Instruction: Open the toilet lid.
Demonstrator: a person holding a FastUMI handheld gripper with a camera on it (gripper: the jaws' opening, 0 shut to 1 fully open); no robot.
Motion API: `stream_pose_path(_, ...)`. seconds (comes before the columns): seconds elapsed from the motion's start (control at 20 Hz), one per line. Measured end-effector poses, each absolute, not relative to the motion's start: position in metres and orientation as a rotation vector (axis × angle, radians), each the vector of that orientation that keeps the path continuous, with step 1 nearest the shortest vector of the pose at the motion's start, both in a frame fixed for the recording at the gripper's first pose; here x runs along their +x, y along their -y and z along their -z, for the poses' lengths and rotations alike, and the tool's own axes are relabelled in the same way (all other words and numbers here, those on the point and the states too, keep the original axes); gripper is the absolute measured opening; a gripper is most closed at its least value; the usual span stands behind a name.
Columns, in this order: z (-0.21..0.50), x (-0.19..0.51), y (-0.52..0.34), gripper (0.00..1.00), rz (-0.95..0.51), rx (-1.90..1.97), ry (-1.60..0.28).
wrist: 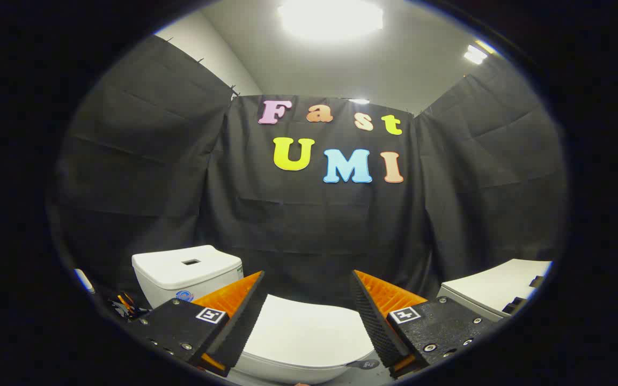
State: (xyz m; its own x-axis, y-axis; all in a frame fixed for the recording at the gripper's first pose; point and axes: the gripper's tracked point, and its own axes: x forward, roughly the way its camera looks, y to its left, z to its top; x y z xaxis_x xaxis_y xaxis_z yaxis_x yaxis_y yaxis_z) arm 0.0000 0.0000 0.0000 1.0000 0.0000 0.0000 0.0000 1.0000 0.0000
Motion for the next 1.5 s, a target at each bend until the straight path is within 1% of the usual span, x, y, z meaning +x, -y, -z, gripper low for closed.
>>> stream_pose_path(0.55,0.01,-0.001,0.017,0.95,0.068,-0.024,-0.034)
stream_pose_path(1.2,0.01,-0.002,0.021,0.95,0.086,-0.028,-0.036)
stream_pose_path(1.5,0.021,0.001,0.033,0.95,0.107,0.067,-0.045)
